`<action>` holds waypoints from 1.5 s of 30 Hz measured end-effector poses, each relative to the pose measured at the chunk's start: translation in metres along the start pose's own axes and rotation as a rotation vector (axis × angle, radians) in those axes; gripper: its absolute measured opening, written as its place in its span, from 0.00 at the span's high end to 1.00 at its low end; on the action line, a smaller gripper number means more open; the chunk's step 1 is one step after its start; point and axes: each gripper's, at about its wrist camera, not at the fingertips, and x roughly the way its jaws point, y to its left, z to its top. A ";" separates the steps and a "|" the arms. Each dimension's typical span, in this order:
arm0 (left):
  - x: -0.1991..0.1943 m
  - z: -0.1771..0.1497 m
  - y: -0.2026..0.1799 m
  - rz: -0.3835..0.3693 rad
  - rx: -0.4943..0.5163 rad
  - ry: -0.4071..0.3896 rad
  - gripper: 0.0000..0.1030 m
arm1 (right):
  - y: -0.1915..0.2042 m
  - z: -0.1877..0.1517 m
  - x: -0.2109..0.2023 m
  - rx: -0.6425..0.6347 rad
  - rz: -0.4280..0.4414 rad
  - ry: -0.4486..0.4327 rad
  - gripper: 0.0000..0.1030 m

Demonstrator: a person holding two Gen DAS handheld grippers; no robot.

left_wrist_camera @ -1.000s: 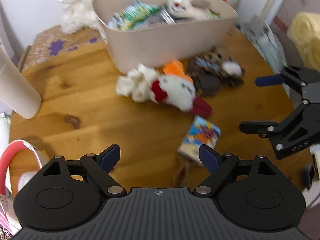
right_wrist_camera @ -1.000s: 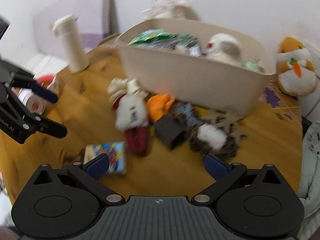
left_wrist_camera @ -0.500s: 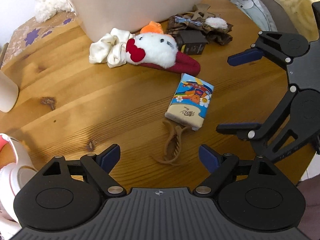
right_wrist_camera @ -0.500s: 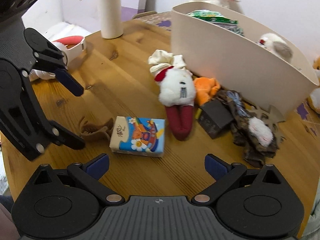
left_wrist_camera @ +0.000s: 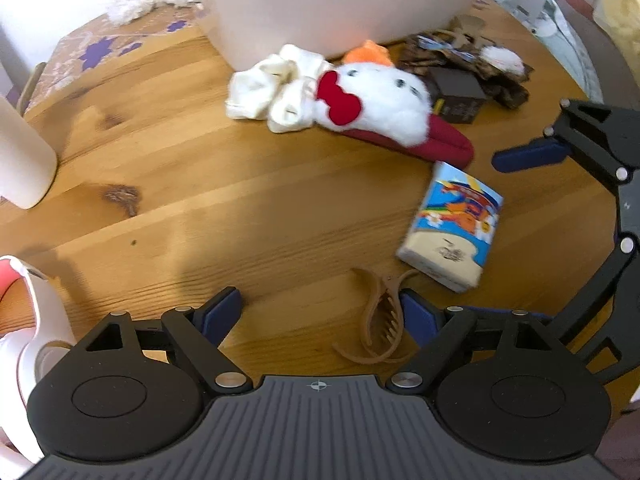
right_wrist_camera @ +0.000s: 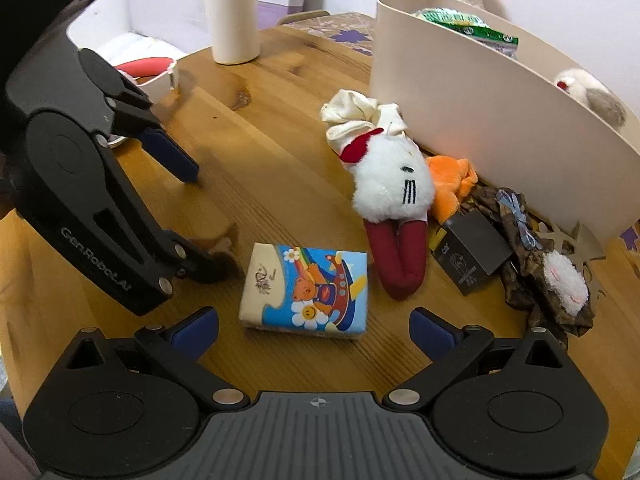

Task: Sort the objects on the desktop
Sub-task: 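Grasp the brown hair clip with left tool while right tool grasps cartoon tissue pack, then carry hair clip and tissue pack into the basket and open both tools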

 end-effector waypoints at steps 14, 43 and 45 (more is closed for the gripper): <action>-0.008 0.006 0.008 0.028 -0.025 -0.029 0.70 | -0.015 0.006 0.004 0.069 0.027 -0.017 0.41; -0.082 0.058 -0.005 0.022 0.014 -0.246 0.82 | -0.087 0.021 -0.084 0.109 -0.093 -0.229 0.42; -0.090 0.064 -0.005 0.024 0.020 -0.272 0.82 | -0.096 0.027 -0.092 0.122 -0.111 -0.253 0.42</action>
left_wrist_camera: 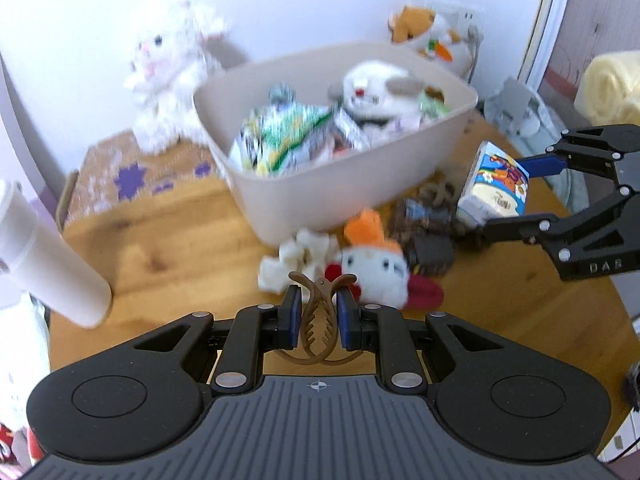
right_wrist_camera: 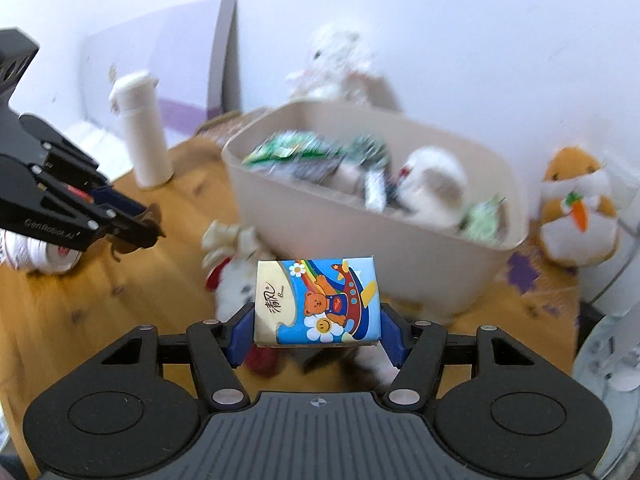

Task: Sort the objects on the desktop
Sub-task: 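Carry hair clip and tissue pack into the basket and open both tools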

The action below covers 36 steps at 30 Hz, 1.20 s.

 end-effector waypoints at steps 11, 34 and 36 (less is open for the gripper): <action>-0.025 0.058 0.017 0.057 0.003 -0.155 0.82 | -0.045 0.044 -0.017 0.071 -0.089 -0.119 0.42; 0.051 0.165 0.008 0.021 0.005 -0.226 0.82 | -0.111 0.103 0.045 0.090 -0.170 -0.116 0.41; 0.063 0.168 0.007 0.030 0.004 -0.197 0.82 | -0.114 0.104 0.055 0.117 -0.160 -0.103 0.41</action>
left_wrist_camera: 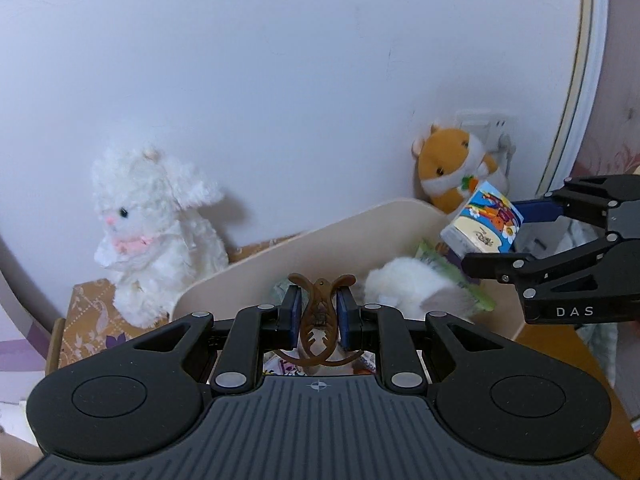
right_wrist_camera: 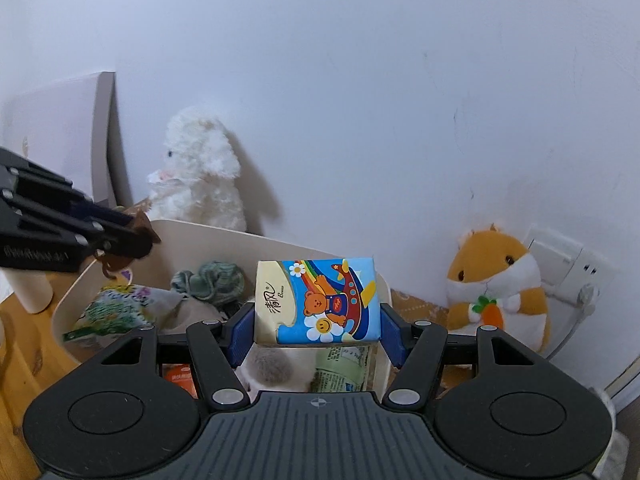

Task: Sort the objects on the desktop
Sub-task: 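Carry hair clip and tissue pack into the basket and open both tools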

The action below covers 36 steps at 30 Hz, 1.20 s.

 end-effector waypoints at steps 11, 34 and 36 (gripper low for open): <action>0.042 -0.015 0.002 0.036 -0.080 0.122 0.75 | 0.012 -0.010 0.035 0.023 0.024 0.086 0.41; 0.005 -0.031 0.010 0.080 -0.087 0.096 0.26 | 0.019 -0.014 0.009 -0.018 0.069 0.088 0.00; 0.000 -0.034 0.011 0.068 -0.087 0.106 0.25 | 0.018 -0.016 0.004 -0.020 0.069 0.082 0.00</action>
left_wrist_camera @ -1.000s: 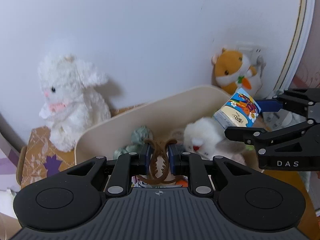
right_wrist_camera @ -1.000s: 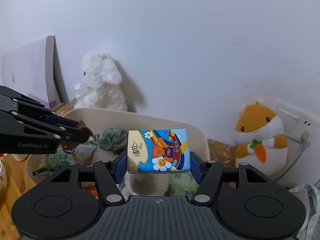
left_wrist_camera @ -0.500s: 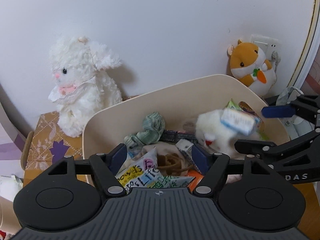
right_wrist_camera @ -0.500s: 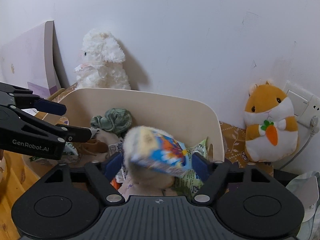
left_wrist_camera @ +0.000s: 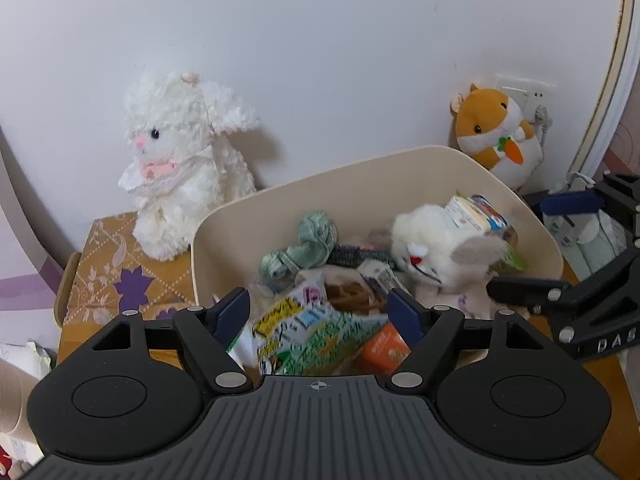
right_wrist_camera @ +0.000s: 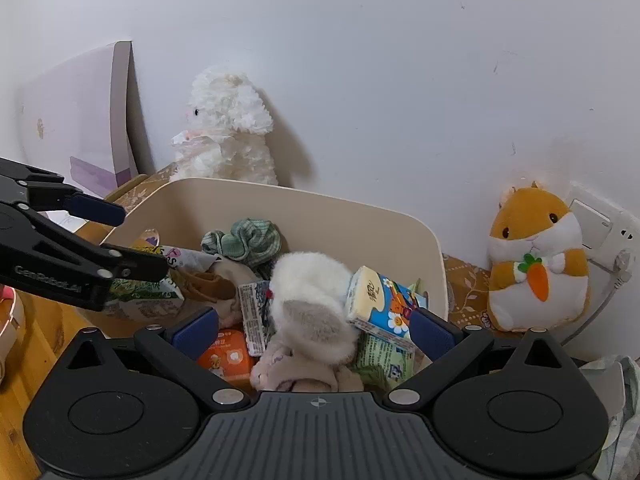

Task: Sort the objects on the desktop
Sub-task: 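Carry hair clip and tissue pack into the basket and open both tools, then lower both tools to the remaining items and grasp the small white plush with right tool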

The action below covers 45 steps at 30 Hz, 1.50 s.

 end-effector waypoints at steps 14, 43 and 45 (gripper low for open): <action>-0.038 -0.050 0.004 -0.042 -0.069 0.046 0.25 | -0.011 -0.043 -0.029 0.012 0.000 0.023 0.00; 0.009 -0.136 -0.010 -0.046 -0.581 0.310 0.25 | 0.026 -0.129 -0.005 -0.187 0.141 0.212 0.20; 0.011 -0.136 -0.011 -0.040 -0.591 0.313 0.25 | 0.029 -0.128 -0.001 -0.214 0.156 0.212 0.23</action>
